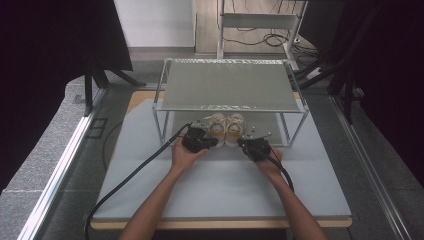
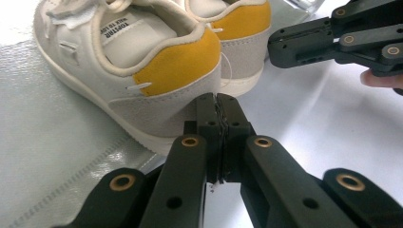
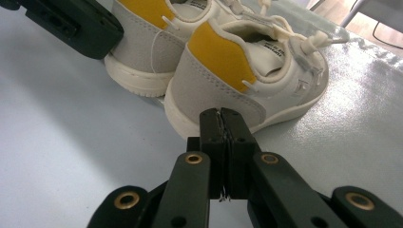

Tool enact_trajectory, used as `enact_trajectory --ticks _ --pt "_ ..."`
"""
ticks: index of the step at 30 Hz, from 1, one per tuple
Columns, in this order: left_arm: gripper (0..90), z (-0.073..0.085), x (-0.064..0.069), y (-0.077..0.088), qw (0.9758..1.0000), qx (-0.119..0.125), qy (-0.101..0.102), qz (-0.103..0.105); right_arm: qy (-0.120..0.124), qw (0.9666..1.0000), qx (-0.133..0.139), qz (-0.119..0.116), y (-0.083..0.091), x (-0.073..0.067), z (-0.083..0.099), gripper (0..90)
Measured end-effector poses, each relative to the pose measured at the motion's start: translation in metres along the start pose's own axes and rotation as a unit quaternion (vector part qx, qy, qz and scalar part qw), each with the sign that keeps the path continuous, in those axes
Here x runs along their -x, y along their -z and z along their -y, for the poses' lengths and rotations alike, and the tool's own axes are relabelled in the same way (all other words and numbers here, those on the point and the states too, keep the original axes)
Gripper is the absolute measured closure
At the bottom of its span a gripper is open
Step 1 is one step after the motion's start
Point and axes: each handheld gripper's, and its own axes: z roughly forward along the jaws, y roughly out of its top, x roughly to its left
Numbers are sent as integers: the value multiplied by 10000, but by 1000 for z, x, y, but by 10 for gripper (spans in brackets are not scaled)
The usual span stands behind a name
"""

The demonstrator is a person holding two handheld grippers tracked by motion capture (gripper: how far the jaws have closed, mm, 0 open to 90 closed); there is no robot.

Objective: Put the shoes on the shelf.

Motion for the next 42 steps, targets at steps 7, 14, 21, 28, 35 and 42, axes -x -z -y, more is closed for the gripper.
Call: enact_trajectory --ticks 7,14,21,28,35,42 --pt "887 0 3 -8 10000 8 -15 97 -38 10000 16 -15 0 2 0 885" --pt "862 0 6 -9 9999 -54 -132 55 -180 9998 -23 75 -1 11 0 885" --pt "862 -4 4 -3 9997 -98 -205 -22 -155 9999 -10 67 -2 12 1 883" --pt "879 -4 2 -4 9998 -92 -175 -1 -189 9998 5 35 -2 11 2 890" --pt "869 -4 -1 -5 9997 -49 -211 -68 -129 9999 -5 -40 -2 10 2 889" --pt "804 -4 2 -3 9997 -56 -242 -51 -39 9999 15 -132 2 5 1 870"
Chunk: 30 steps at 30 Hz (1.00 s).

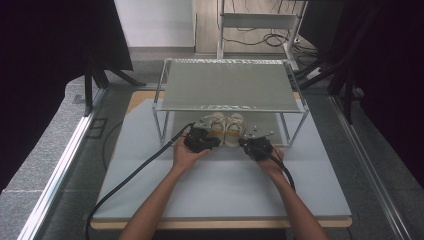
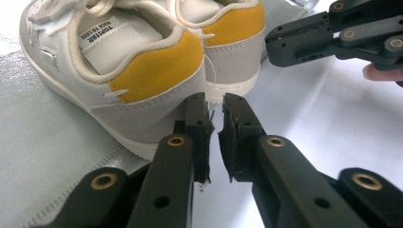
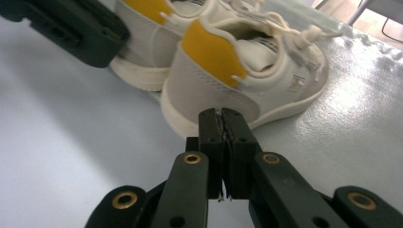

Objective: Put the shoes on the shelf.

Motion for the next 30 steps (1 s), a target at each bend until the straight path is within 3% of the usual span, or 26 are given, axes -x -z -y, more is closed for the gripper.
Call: enact_trajectory --ticks 7,10,15,20,25,30 --pt "737 -2 2 16 9999 140 -81 -12 82 9999 98 -114 8 -4 -4 848" --pt "662 1 5 26 9997 185 -141 -45 92 9994 188 -269 13 -7 -4 802" --pt "574 11 14 47 9991 316 -217 -167 41 9982 317 -502 25 -11 -2 701" --pt "521 23 19 60 9987 410 -251 -142 99 9972 589 -444 38 -17 5 608" --pt "493 37 28 76 9980 358 -491 -180 -108 9954 751 -583 52 -21 13 585" --pt "479 49 37 91 9973 503 -522 -128 -94 9954 766 -575 69 -26 25 571"
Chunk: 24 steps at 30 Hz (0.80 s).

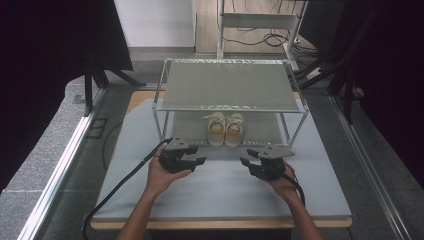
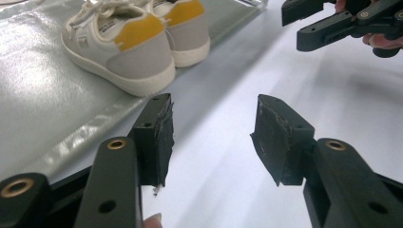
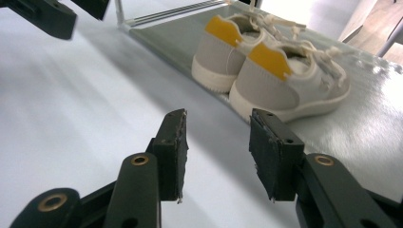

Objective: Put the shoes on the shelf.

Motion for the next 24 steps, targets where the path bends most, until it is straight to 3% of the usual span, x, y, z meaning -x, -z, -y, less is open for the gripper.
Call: enact_trajectory --ticks 3,5,10,24 --pt "478 10 9 8 9999 64 -46 75 -97 9999 80 -32 14 -4 11 568" --pt "475 14 12 10 9999 -84 -123 55 -106 9999 95 -1 21 -6 19 567" --pt "467 24 13 15 9999 -98 -19 83 -100 9999 -87 89 33 -10 35 552" --pt "452 32 -2 24 9997 -91 224 -53 -89 9997 -219 78 32 -9 44 528"
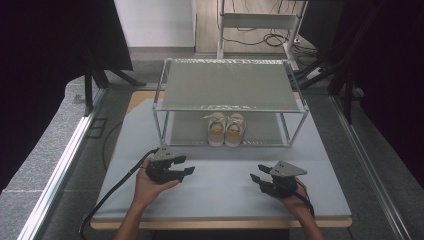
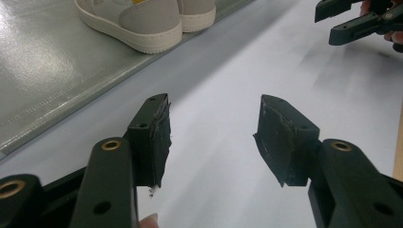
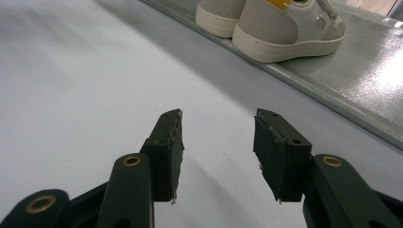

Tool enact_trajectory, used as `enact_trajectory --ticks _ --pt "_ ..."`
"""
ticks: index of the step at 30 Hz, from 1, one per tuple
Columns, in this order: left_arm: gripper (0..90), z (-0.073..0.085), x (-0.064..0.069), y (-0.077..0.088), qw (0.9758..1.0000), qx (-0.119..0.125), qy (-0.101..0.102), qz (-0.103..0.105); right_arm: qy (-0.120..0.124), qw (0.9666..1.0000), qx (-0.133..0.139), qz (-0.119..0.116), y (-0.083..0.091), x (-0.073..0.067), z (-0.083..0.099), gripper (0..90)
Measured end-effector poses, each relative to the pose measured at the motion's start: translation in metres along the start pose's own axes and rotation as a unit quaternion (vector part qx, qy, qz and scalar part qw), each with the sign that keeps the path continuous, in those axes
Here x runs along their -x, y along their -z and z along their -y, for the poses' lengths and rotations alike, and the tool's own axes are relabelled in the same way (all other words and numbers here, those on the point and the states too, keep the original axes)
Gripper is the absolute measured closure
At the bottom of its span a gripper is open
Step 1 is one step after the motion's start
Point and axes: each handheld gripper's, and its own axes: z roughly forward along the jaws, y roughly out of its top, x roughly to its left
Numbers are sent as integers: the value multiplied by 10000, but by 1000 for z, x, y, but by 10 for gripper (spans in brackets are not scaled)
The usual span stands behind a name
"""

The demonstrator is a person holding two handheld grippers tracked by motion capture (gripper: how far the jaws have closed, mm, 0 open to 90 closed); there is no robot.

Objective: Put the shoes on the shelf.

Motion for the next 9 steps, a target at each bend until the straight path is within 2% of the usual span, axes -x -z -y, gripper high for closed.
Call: enact_trajectory --ticks 9 --pt "434 0 -2 -2 9999 -30 122 70 -91 9999 52 -24 1 4 1 497"
